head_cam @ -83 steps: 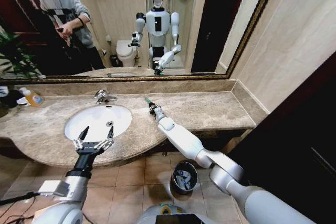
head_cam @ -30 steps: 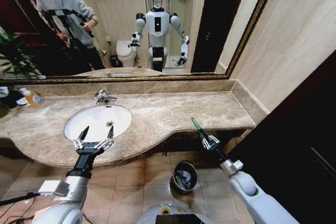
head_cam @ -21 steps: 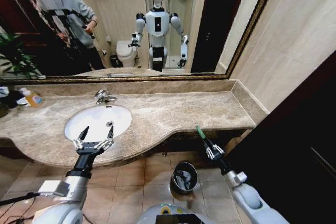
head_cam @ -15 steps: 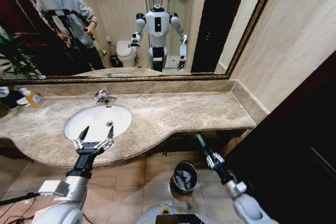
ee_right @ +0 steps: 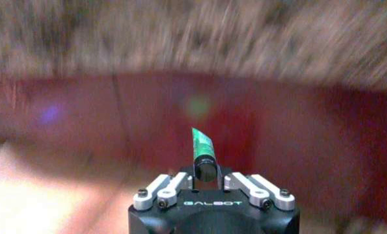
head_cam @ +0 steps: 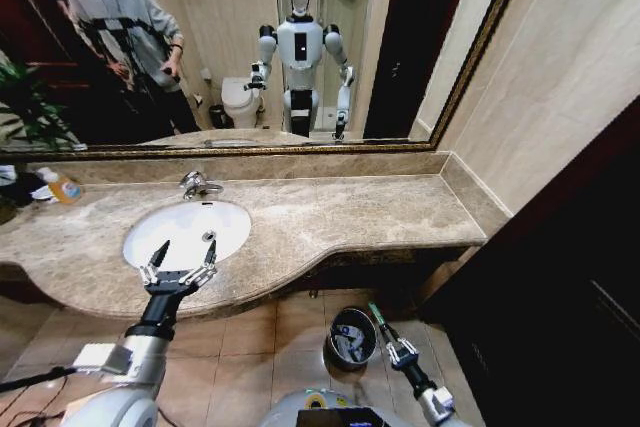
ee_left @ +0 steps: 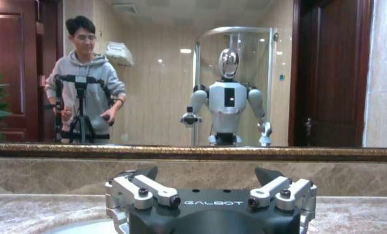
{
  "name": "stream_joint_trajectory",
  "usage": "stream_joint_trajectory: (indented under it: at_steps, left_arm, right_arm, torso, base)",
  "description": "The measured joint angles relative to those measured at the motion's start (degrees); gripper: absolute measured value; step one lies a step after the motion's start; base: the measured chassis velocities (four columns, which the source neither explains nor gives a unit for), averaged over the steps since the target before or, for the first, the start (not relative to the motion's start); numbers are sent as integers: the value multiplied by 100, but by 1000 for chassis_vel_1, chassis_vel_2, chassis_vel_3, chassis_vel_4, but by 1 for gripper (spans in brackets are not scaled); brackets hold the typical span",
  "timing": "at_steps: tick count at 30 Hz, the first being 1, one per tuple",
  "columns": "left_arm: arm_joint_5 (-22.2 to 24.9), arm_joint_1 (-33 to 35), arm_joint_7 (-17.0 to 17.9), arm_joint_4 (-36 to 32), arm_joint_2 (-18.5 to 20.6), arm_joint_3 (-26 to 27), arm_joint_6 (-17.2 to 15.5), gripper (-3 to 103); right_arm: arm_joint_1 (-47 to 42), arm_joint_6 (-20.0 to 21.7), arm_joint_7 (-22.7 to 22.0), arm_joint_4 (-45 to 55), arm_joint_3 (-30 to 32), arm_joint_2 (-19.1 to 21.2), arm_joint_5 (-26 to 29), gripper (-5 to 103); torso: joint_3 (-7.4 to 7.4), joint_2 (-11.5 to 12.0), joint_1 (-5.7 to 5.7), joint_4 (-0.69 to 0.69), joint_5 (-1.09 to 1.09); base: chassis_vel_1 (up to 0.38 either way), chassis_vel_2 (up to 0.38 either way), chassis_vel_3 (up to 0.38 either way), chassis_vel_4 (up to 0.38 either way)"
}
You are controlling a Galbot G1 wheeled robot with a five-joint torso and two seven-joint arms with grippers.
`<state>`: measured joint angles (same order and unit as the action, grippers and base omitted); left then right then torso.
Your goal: Pick up the trash from the sink and place it in the trash bin.
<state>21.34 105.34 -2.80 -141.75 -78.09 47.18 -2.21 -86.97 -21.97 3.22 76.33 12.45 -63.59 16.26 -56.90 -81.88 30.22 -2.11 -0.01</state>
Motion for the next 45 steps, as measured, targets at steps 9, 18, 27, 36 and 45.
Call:
stream_joint_trajectory:
  at_steps: [9,18,27,36,45]
  left_arm:
    - [0,0,1,0,0,0,0,100]
    - [0,0,0,0,0,0,0,100]
    - [0,0,0,0,0,0,0,100]
    - [0,0,0,0,0,0,0,100]
    - [0,0,0,0,0,0,0,100]
  right_arm:
    - [1229,1002,408,-1363,-203,-402,-696,20]
    - [1715,1395,712,-2167,-261,-504,-1214,20]
    - [2273,1199,727,-3020,-243,-827,-1764,20]
    - [2405,1178,708,-3319,-232,-995,-1883,37]
    - [2426,1101,469,-3374,-232,-1018,-1889,65]
  torso:
    - [-1,0,1,-2,2]
    - [0,0,1,0,-1]
    - [-1,0,1,0,0]
    - [0,0,0,0,0]
    - [0,0,0,0,-1]
  base:
    - [0,0,0,0]
    - [0,0,0,0]
    - [0,0,0,0]
    - [0,0,0,0]
    - [0,0,0,0]
